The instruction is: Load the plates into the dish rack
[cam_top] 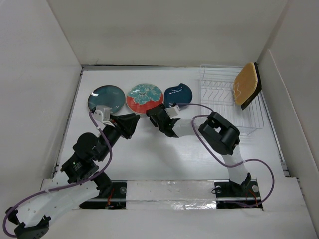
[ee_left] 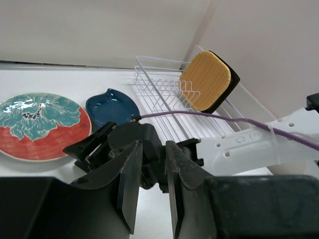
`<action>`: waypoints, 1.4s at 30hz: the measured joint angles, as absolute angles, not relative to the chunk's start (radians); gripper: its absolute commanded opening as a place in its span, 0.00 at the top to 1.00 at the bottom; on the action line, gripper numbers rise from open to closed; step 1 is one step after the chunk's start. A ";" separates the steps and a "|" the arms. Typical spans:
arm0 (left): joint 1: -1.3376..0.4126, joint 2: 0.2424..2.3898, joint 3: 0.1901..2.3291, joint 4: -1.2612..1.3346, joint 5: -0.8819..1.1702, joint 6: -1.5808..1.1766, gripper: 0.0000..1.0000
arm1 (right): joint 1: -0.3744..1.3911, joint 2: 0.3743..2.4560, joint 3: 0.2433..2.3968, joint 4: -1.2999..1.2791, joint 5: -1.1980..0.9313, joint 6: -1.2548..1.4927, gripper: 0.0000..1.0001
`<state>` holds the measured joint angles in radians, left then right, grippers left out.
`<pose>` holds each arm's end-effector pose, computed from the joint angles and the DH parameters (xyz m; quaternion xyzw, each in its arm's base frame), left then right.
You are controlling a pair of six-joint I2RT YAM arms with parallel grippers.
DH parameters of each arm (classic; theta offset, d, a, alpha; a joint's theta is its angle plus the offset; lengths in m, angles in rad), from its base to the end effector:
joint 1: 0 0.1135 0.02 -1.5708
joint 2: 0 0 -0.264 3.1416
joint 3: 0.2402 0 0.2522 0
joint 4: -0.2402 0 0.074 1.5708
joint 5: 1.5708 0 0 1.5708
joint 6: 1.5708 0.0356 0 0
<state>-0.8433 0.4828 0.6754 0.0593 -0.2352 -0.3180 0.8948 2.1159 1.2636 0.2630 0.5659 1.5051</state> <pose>0.0862 -0.0843 0.3689 0.0684 0.6117 -0.3705 0.6957 0.2963 0.3389 0.1365 0.3799 0.7682 0.3325 0.3935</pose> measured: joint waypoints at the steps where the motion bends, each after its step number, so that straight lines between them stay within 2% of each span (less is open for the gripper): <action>1: -0.843 0.481 0.675 0.060 -0.233 -0.318 0.77 | 0.888 2.123 1.281 0.257 0.566 1.518 0.45; 8: -0.843 0.474 0.675 0.060 -0.218 -0.318 0.77 | 0.843 2.203 1.360 0.250 0.542 1.622 0.49; 14: -0.843 0.467 0.675 0.062 -0.214 -0.318 0.77 | 0.826 2.226 1.388 0.227 0.529 1.677 0.63; 16: -0.843 0.467 0.675 0.062 -0.213 -0.318 0.77 | 0.824 2.233 1.397 0.219 0.524 1.695 0.70; 17: -0.843 0.467 0.675 0.061 -0.212 -0.318 0.77 | 0.823 2.235 1.400 0.213 0.523 1.700 0.80; 22: -0.843 0.466 0.675 0.062 -0.212 -0.318 0.77 | 0.818 2.238 1.411 0.204 0.521 1.740 0.98; 33: -0.843 0.466 0.675 0.062 -0.209 -0.318 0.77 | 0.872 2.165 1.346 0.173 0.636 1.700 1.00; 42: -0.843 0.466 0.675 0.062 -0.210 -0.316 0.77 | 0.952 1.891 1.131 0.119 0.743 1.314 1.00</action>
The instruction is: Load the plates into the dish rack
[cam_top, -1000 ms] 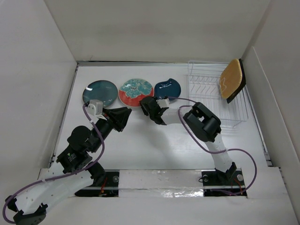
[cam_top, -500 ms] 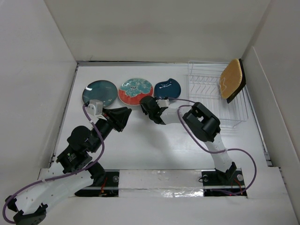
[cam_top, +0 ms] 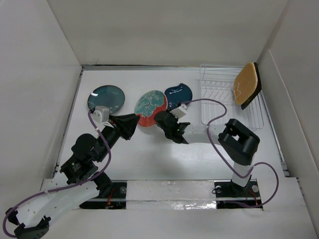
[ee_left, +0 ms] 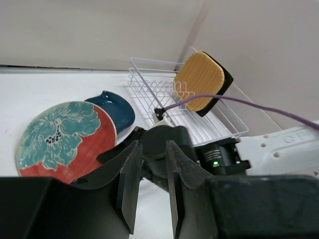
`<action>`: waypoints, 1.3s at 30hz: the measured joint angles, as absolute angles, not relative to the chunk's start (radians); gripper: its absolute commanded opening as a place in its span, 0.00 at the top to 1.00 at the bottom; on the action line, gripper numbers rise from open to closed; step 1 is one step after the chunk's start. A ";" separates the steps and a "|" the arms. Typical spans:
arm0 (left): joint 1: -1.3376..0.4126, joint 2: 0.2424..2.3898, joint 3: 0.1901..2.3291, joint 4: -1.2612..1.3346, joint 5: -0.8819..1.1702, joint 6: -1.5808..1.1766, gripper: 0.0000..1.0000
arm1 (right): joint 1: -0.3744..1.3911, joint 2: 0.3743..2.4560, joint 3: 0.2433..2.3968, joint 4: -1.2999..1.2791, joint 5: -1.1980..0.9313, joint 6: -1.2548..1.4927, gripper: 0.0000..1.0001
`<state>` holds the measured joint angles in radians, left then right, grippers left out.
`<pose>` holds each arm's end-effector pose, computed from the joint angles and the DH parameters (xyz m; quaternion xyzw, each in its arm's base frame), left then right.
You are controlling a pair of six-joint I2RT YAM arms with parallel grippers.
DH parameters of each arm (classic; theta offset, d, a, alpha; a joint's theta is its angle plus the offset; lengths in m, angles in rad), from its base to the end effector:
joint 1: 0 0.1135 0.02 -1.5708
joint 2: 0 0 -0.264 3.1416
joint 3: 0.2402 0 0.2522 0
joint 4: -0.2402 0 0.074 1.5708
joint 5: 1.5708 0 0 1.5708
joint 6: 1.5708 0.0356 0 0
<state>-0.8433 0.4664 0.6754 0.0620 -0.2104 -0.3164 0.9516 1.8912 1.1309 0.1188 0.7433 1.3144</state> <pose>0.0828 -0.0819 0.3709 0.0760 0.6028 -0.3806 0.6971 0.2531 0.3136 0.1788 0.3103 0.7899 0.2405 0.4710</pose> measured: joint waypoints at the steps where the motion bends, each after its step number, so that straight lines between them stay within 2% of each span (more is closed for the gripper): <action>1: -0.843 0.466 0.675 0.062 -0.210 -0.316 0.77 | 0.953 1.858 1.108 0.129 0.733 1.251 1.00; 10: -0.843 0.467 0.675 0.062 -0.211 -0.315 0.77 | 0.905 1.487 1.042 0.147 0.658 0.735 1.00; 15: -0.843 0.467 0.675 0.062 -0.210 -0.315 0.77 | 0.754 1.208 1.042 0.148 0.698 0.498 1.00; 18: -0.843 0.467 0.675 0.062 -0.210 -0.315 0.77 | 0.618 1.137 1.111 0.091 0.734 0.356 1.00; 26: -0.843 0.469 0.675 0.062 -0.210 -0.315 0.77 | 0.338 1.205 1.394 -0.116 0.804 0.083 1.00; 33: -0.843 0.489 0.675 0.062 -0.210 -0.315 0.77 | 0.179 1.316 1.483 -0.219 0.739 -0.020 1.00; 39: -0.843 0.509 0.675 0.062 -0.210 -0.314 0.77 | 0.120 1.418 1.489 -0.302 0.682 -0.061 1.00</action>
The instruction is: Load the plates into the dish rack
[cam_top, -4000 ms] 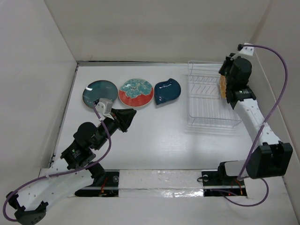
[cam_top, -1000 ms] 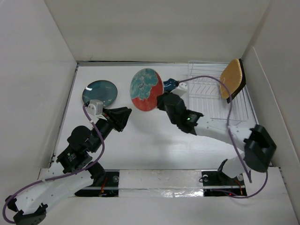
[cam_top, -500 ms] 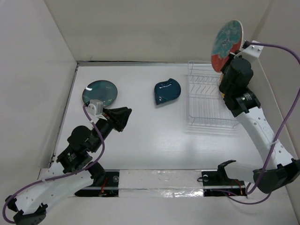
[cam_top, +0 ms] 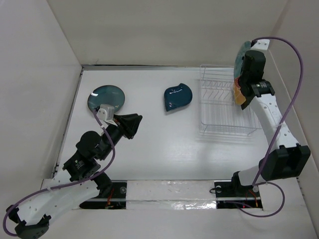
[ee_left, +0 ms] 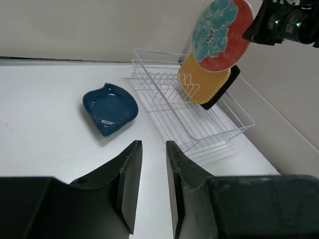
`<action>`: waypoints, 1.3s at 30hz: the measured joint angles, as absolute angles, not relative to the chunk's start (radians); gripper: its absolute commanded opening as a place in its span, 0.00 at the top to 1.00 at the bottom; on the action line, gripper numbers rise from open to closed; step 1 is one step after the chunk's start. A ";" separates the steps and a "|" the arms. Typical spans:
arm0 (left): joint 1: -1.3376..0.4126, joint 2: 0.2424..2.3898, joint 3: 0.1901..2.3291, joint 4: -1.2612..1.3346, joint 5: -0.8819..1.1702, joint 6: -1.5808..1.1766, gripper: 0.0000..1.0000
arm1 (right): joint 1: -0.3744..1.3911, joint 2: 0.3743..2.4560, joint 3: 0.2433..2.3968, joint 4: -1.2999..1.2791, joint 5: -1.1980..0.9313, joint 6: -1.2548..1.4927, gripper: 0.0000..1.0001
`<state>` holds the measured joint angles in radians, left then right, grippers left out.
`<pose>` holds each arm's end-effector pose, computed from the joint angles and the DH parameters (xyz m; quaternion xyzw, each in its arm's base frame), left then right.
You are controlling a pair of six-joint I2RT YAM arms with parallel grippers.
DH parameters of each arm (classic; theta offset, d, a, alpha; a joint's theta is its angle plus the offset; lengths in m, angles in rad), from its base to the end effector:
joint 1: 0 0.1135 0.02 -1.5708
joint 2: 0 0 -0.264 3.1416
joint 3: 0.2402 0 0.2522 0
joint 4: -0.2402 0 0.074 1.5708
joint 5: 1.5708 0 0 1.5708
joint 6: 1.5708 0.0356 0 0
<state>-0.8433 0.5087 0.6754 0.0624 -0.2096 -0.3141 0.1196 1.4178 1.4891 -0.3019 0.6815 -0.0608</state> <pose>0.0900 -0.0899 0.3666 0.0826 0.6181 -0.3716 0.6877 0.3192 0.0158 0.4285 0.1402 0.7544 -0.2446 0.5928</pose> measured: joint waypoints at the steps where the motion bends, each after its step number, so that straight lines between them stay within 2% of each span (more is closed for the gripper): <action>1: -0.843 0.511 0.675 0.062 -0.210 -0.314 0.77 | 0.112 1.429 1.488 -0.313 0.655 -0.059 1.00; 8: -0.843 0.529 0.675 0.062 -0.210 -0.311 0.77 | 0.067 1.472 1.472 -0.330 0.562 -0.060 1.00; 39: -0.843 0.543 0.675 0.062 -0.210 -0.305 0.77 | 0.024 1.557 1.347 -0.264 0.560 -0.079 1.00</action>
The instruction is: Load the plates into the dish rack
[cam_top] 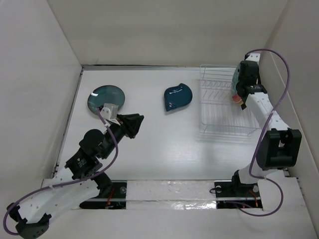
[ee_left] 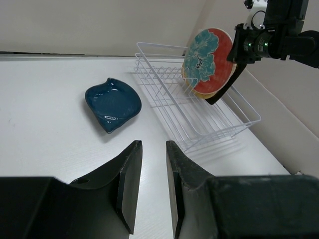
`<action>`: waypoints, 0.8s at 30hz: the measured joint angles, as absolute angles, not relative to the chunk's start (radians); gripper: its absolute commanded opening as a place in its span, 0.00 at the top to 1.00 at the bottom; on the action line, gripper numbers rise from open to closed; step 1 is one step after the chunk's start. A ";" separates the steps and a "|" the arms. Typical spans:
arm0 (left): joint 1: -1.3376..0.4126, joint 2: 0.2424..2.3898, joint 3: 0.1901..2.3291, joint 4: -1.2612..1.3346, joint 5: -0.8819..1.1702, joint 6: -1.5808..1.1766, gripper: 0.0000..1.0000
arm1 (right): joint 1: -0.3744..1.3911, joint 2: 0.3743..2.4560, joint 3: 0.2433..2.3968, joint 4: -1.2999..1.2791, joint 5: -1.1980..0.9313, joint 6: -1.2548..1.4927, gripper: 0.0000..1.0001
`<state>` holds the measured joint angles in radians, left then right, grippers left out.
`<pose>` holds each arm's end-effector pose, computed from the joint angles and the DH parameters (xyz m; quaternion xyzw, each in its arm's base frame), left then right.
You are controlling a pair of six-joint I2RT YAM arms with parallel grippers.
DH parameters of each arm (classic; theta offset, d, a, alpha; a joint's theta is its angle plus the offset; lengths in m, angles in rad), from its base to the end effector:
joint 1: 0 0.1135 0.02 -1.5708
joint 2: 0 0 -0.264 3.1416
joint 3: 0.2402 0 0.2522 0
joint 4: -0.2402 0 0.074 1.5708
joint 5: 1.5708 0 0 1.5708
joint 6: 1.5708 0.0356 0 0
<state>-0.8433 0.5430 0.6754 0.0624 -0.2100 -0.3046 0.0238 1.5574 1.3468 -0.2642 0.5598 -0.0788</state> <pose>0.0957 -0.0964 0.3628 0.0900 0.6303 -0.3612 0.6813 0.3615 -0.0103 0.3373 0.1017 0.8266 -0.2495 0.4940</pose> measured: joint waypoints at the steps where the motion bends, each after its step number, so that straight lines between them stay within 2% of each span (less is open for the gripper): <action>1: -0.843 0.543 0.675 0.063 -0.210 -0.305 0.77 | 0.022 1.558 1.341 -0.259 0.559 -0.074 1.00; 12: -0.843 0.553 0.675 0.063 -0.210 -0.304 0.76 | 0.019 1.611 1.288 -0.185 0.540 -0.026 1.00; 15: -0.843 0.567 0.675 0.063 -0.210 -0.304 0.74 | 0.020 1.611 1.277 -0.167 0.545 -0.009 0.81; 16: -0.843 0.574 0.675 0.063 -0.210 -0.303 0.73 | 0.020 1.611 1.276 -0.166 0.546 0.003 0.62; 18: -0.843 0.594 0.675 0.062 -0.209 -0.303 0.70 | 0.025 1.602 1.268 -0.147 0.545 0.038 0.46; 19: -0.843 0.601 0.675 0.062 -0.208 -0.302 0.69 | 0.029 1.590 1.261 -0.139 0.546 0.051 0.31; 22: -0.837 0.642 0.675 0.062 -0.199 -0.300 0.67 | 0.049 1.533 1.235 -0.115 0.545 0.090 0.11; 24: -0.834 0.672 0.675 0.062 -0.192 -0.301 0.67 | 0.068 1.483 1.209 -0.093 0.545 0.118 0.07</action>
